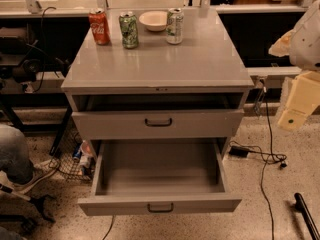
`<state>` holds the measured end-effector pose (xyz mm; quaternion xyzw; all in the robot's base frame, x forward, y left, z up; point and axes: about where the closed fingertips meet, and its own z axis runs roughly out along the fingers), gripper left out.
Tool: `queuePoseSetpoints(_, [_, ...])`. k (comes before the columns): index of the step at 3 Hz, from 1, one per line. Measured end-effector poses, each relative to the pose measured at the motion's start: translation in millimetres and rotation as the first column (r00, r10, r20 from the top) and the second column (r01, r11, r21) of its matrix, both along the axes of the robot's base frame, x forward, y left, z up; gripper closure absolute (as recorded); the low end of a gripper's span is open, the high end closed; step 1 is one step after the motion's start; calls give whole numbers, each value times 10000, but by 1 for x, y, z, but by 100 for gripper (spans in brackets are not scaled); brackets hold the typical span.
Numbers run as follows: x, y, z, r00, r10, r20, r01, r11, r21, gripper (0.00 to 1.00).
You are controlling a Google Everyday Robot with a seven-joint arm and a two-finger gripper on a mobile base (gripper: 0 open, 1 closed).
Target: Close middle drawer
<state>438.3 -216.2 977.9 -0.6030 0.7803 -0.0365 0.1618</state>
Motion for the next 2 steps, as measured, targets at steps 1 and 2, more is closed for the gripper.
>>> queuePoseSetpoints(1, [0,0,-4,9999,-138,-82,138,9999,-13,0])
queuePoseSetpoints(2, [-11,-5,-62,9847,-1029,-1407,992,9945,-328,0])
